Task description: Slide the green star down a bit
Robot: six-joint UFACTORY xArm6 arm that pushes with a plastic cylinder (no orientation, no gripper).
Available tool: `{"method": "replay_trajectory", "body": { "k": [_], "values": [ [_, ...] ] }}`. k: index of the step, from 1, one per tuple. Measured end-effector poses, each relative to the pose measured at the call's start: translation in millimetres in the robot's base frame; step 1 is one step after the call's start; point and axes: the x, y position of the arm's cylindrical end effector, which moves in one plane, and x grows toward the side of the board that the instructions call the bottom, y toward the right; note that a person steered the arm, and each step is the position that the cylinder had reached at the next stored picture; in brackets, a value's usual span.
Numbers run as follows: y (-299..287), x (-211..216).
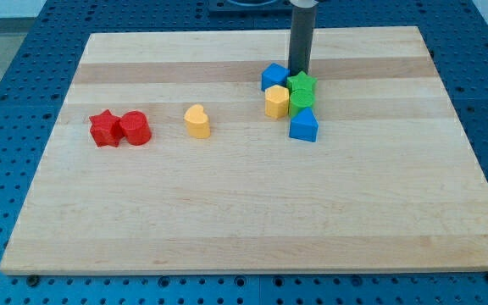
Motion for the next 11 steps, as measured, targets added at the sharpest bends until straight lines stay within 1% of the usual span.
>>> {"method": "replay_trajectory", "body": {
  "k": [2,3,5,6,8,11],
  "values": [
    [5.2,0.0],
    [5.8,-7.3],
    [37.9,-7.8],
    [39.8,-1.5],
    [27.1,8.1],
    [11.8,9.0]
  ]
}}
